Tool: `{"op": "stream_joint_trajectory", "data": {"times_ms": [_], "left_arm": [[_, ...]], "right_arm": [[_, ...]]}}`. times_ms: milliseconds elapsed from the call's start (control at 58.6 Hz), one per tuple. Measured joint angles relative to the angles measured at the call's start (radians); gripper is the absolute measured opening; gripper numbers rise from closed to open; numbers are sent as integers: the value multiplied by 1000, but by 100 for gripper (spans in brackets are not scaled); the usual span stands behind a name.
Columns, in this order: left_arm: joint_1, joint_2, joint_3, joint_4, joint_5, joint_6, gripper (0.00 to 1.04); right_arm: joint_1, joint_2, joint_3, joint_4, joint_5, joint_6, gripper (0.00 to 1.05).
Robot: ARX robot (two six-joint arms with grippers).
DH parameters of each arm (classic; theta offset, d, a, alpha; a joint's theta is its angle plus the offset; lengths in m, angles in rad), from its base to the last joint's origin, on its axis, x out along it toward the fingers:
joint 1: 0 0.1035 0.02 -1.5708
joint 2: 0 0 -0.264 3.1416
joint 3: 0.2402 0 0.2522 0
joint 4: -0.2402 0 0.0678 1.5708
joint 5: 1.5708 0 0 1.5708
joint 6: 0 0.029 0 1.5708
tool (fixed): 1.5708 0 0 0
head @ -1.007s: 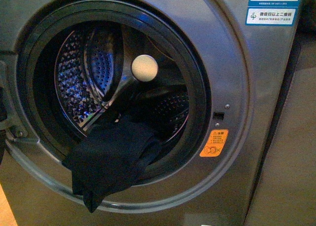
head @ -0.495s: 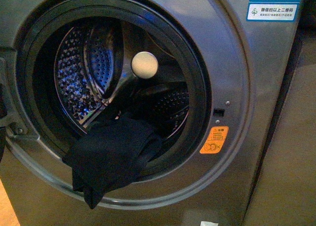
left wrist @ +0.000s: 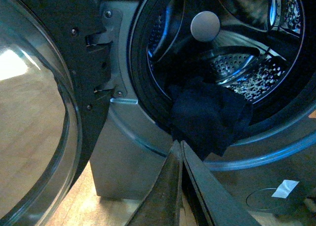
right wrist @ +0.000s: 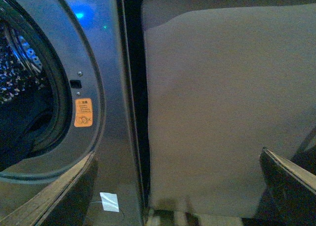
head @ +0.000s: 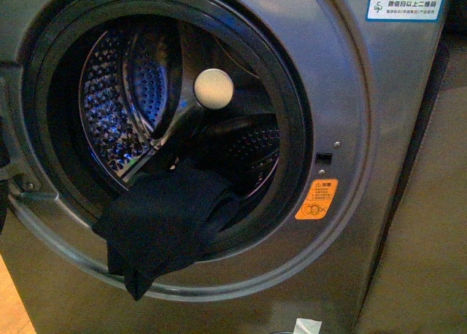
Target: Put clothes into washing machine
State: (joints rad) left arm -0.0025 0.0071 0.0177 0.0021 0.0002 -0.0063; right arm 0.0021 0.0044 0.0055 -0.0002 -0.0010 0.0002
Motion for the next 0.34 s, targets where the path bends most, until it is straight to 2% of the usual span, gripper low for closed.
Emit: {"op": "stream_joint_trajectory", "data": {"times_ms": [171,342], "left_arm": [[0,-2,0,0,0,-1,5],[0,-2,0,0,0,0,37]], "right_arm": [[0,0,0,0,0,0,97],[0,0,0,0,0,0,97]]}}
